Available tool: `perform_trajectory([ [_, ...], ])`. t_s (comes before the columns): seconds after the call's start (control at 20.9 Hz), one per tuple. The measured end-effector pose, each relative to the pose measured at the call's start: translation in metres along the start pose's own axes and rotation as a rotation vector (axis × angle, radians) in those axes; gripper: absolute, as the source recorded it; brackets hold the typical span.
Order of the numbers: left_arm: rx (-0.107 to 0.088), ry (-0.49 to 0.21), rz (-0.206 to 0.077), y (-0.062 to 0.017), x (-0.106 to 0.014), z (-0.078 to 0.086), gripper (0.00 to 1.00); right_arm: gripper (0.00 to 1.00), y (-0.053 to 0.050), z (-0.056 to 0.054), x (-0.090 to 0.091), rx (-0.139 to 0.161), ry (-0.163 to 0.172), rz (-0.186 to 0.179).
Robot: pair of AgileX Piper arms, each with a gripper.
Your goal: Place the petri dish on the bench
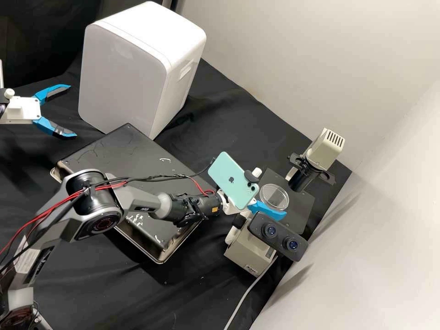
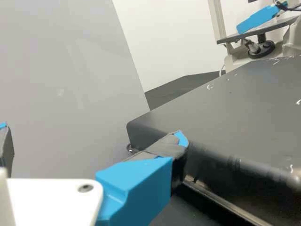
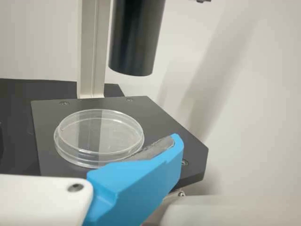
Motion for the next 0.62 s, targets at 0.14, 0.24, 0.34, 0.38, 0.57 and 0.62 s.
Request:
perform_trajectory([
  [0.14, -0.001, -0.003, -0.004, -0.001, 0.0, 0.001, 1.0, 1.0, -0.001, 0.002, 0.007, 0.004, -0.018, -0.004],
  [0.24, 0.001, -0.003, -0.004, -0.001, 0.0, 0.001, 1.0, 1.0, 0.0, 0.006, 0.012, 0.005, -0.037, -0.004],
  [0.34, 0.001, -0.003, -0.004, -0.001, 0.0, 0.001, 1.0, 1.0, 0.002, 0.009, 0.018, 0.001, -0.049, -0.006],
  [0.38, 0.001, -0.003, -0.004, -0.001, 0.0, 0.001, 1.0, 1.0, 0.002, 0.01, 0.02, 0.006, -0.055, -0.008],
  [0.57, 0.003, -0.002, 0.008, 0.0011, 0.003, 0.0, 1.0, 1.0, 0.003, 0.01, 0.024, 0.006, -0.064, -0.018],
  [0.62, 0.002, -0.002, 0.005, 0.0005, 0.003, 0.0, 1.0, 1.0, 0.003, 0.01, 0.027, -0.005, -0.065, -0.018],
])
